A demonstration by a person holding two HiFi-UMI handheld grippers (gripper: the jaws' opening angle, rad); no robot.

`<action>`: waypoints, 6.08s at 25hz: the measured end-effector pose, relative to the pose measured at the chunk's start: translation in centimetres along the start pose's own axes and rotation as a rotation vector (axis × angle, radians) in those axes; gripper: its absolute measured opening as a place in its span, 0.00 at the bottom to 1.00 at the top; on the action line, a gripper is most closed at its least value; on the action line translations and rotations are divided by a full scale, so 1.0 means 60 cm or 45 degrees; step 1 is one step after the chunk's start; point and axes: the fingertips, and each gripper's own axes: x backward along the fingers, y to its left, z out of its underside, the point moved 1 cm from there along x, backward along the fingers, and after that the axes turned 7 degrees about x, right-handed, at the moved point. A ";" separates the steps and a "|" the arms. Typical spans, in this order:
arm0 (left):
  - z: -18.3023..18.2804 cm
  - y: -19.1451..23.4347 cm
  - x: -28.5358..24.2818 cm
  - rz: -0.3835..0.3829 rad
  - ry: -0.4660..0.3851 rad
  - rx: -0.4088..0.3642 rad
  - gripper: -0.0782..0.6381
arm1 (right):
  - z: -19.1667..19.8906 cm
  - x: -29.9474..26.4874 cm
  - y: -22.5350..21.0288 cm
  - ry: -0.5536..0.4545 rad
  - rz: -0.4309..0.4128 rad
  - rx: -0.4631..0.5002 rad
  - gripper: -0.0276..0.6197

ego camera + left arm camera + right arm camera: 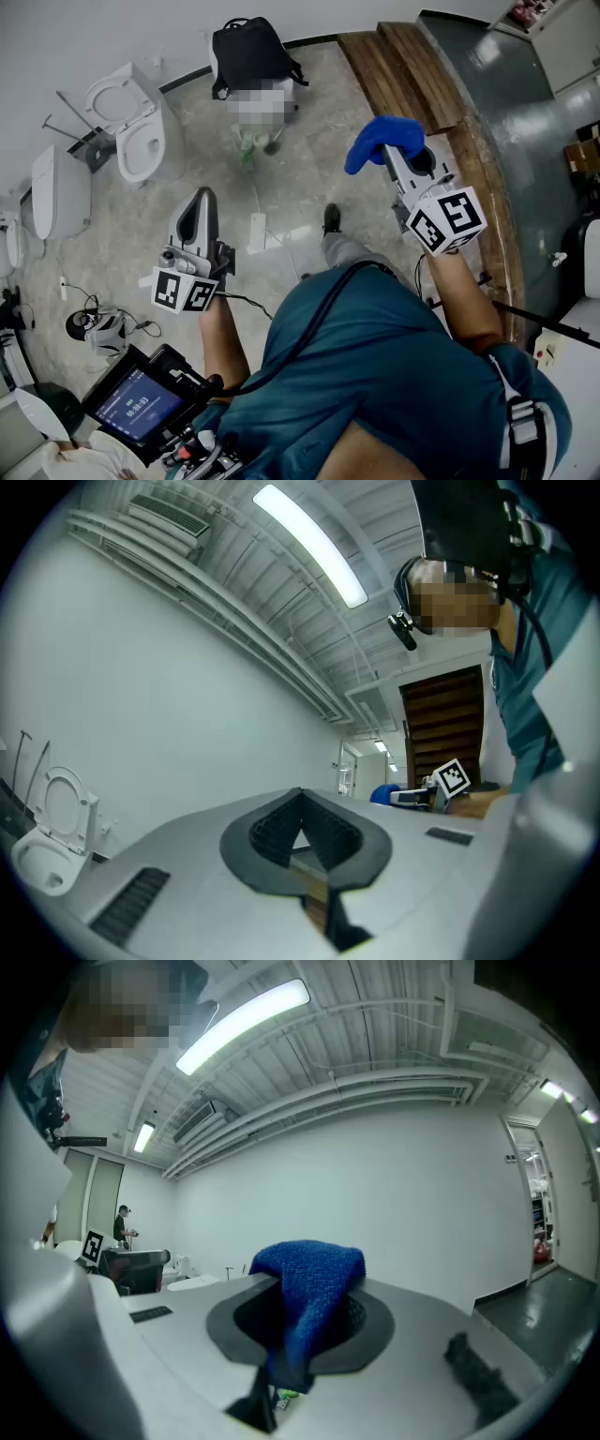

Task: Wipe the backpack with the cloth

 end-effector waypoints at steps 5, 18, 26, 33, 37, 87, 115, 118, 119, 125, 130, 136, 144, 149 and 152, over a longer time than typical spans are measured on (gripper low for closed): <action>0.008 0.007 -0.055 -0.005 0.004 -0.026 0.11 | 0.008 -0.045 -0.054 -0.010 -0.007 0.010 0.13; 0.044 0.179 -0.411 -0.064 -0.013 -0.110 0.11 | 0.077 -0.398 -0.302 -0.017 -0.131 -0.022 0.14; 0.026 0.257 -0.527 -0.074 -0.042 -0.102 0.11 | 0.083 -0.541 -0.349 0.014 -0.163 -0.004 0.13; 0.028 0.389 -0.590 -0.064 0.012 -0.128 0.11 | 0.098 -0.676 -0.363 0.031 -0.132 0.002 0.14; 0.023 0.476 -0.639 -0.037 0.006 -0.091 0.11 | 0.116 -0.763 -0.372 0.071 -0.105 0.016 0.13; 0.345 0.962 -0.824 -0.203 0.329 0.068 0.11 | 0.819 -1.471 -0.499 0.639 -0.426 -0.606 0.14; 0.344 1.041 -0.691 -0.469 0.220 0.108 0.11 | 0.784 -1.407 0.100 0.763 -2.018 1.601 0.13; 0.342 1.041 -0.682 -0.479 0.214 0.110 0.11 | 0.812 -1.350 0.110 0.790 -2.079 1.770 0.13; 0.342 1.041 -0.680 -0.480 0.214 0.111 0.11 | 0.819 -1.336 0.111 0.792 -2.089 1.818 0.13; 0.350 1.036 -0.685 -0.470 0.207 0.121 0.11 | 0.852 -1.237 0.123 0.802 -2.096 1.944 0.14; 0.344 1.035 -0.685 -0.455 0.210 0.134 0.11 | 0.807 -1.224 0.172 0.753 -1.879 1.547 0.14; 0.346 1.038 -0.685 -0.441 0.220 0.153 0.11 | 0.765 -1.195 0.154 0.787 -1.526 0.836 0.13; 0.369 1.023 -0.710 -0.370 0.253 0.176 0.11 | 0.767 -1.164 -0.025 0.790 -0.920 0.482 0.14; 0.375 1.018 -0.727 -0.338 0.276 0.178 0.11 | 0.790 -1.138 -0.175 0.911 -0.509 0.152 0.14; 0.378 1.015 -0.737 -0.319 0.284 0.182 0.11 | 0.818 -1.110 -0.273 0.981 -0.256 0.048 0.14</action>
